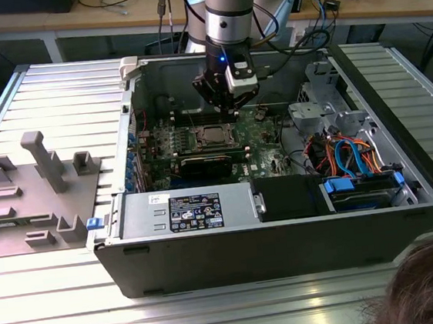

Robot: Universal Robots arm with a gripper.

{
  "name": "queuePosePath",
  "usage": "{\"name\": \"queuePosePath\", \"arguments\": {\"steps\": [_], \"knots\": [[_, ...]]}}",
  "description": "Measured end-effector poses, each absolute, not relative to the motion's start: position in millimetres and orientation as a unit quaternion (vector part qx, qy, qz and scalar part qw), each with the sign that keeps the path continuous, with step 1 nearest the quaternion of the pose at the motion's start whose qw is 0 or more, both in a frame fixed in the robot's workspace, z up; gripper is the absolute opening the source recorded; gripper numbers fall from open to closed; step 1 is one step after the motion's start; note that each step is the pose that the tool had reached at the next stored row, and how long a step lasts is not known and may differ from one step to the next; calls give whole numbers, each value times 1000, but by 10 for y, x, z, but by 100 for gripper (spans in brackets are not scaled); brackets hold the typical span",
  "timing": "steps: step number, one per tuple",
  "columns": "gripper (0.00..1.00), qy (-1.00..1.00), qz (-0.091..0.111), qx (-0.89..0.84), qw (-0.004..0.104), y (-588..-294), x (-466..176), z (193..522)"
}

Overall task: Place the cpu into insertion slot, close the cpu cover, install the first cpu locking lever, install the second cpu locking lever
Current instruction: 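Install the first cpu locking lever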

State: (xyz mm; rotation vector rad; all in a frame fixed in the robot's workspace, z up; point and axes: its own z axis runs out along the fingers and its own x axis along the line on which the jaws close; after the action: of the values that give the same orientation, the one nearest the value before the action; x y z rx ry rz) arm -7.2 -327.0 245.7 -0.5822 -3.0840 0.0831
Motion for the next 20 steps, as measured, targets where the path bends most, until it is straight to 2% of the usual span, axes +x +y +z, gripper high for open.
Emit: {"name": "queuePosePath", "arguments": {"steps": [20], "knots": [[11, -985, 26, -171, 1, -3270, -72, 2457]]}}
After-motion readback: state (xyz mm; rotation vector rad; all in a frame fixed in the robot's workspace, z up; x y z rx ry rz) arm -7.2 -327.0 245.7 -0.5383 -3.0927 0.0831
